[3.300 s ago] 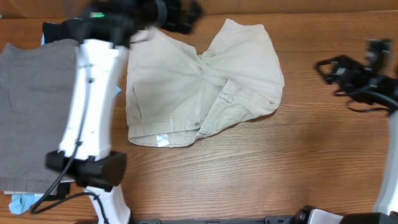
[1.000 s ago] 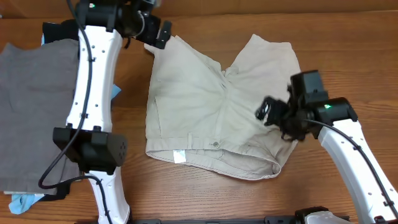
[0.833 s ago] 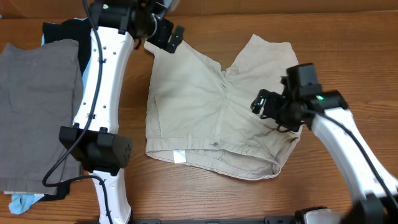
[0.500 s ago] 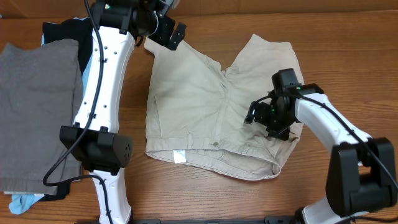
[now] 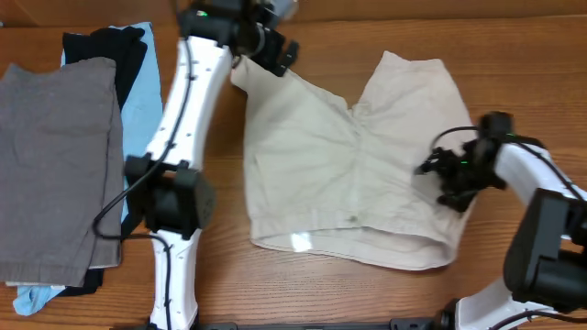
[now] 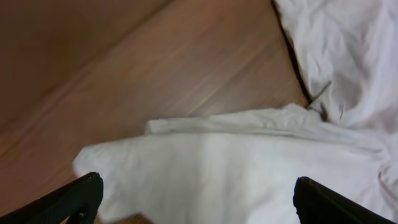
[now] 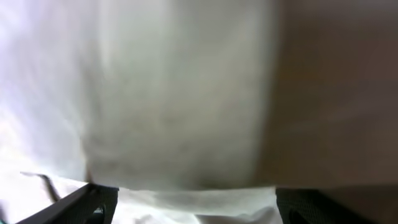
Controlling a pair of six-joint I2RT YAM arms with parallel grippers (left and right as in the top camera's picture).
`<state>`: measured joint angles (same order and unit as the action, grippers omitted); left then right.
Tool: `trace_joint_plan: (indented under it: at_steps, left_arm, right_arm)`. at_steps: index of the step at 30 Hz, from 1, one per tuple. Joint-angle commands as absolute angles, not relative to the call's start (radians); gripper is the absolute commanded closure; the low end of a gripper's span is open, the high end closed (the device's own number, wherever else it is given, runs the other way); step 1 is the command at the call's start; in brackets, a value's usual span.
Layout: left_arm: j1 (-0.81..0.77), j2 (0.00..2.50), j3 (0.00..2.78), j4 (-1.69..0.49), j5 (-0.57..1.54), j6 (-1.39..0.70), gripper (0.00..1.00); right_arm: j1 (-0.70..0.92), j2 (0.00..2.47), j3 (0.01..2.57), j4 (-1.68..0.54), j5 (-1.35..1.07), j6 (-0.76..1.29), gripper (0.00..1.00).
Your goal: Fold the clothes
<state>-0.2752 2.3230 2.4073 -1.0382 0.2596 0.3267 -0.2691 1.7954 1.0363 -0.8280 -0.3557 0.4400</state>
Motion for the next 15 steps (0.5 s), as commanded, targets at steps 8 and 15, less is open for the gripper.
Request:
trace_joint_plan:
  at_steps: [8,15]
  left_arm:
    - [-0.371,2.452,2.402,-0.999,0.200,0.347,0.00]
    - [-0.362,2.452,2.404,-1.004,0.207,0.337,0.00]
  right_arm:
    - [-0.508,1.809,1.111,-0.622,-0.265,0.136,0.12]
    - [-0.524,1.809,1.316,-0.645,-0.323,0.078,0.09]
